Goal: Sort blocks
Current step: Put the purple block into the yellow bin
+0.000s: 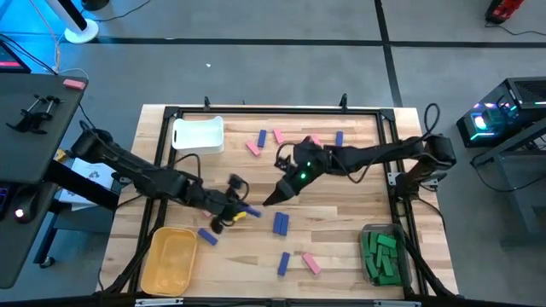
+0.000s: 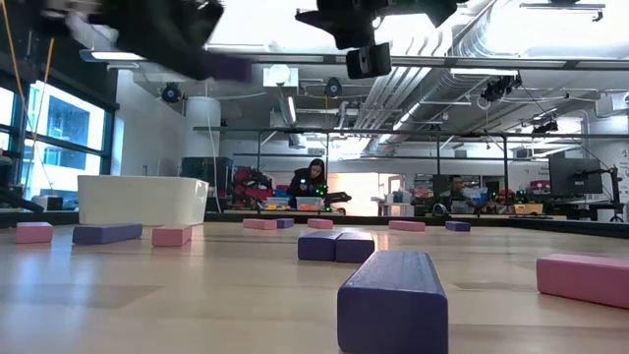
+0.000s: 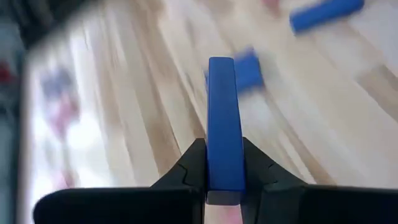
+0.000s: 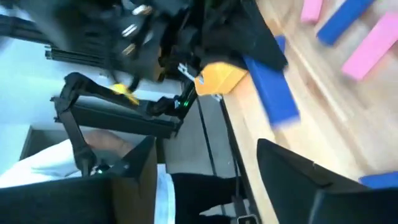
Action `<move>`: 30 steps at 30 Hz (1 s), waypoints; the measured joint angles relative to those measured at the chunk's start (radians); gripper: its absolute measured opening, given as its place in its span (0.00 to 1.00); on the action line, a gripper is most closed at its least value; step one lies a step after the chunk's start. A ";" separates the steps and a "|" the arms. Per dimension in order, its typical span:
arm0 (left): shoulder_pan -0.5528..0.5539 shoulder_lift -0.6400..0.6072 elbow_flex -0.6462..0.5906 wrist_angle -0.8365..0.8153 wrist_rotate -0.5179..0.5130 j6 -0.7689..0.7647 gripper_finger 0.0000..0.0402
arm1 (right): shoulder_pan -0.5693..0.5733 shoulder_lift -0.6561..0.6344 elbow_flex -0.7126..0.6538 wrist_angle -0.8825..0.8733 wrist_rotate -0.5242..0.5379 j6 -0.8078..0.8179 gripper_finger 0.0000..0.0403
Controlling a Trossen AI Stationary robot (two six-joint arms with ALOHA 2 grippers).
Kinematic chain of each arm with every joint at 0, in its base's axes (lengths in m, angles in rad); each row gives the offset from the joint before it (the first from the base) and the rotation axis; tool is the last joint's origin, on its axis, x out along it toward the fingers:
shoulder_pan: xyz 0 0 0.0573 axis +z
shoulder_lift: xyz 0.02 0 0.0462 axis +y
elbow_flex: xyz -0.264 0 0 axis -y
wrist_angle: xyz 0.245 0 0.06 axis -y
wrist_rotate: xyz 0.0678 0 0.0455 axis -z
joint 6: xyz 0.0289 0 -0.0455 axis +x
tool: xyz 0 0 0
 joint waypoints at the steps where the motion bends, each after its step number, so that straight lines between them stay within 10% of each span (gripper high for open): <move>1: -0.010 -0.025 0.007 -0.084 -0.002 -0.101 0.07 | -0.007 -0.010 0.000 -0.010 0.003 -0.022 0.52; 7: -0.171 -0.162 0.052 -0.534 0.175 -0.927 0.07 | -0.018 -0.023 0.002 -0.094 0.074 -0.167 0.54; 16: -0.567 -0.146 0.072 -0.596 0.385 -1.667 0.07 | -0.044 0.018 0.002 -0.136 0.122 -0.263 0.53; 21: -0.661 -0.079 0.059 -0.594 0.466 -1.814 0.08 | -0.049 0.022 0.002 -0.139 0.115 -0.276 0.53; 30: -0.630 -0.070 0.094 -0.574 0.465 -1.750 0.43 | -0.050 0.022 0.001 -0.137 0.053 -0.286 0.53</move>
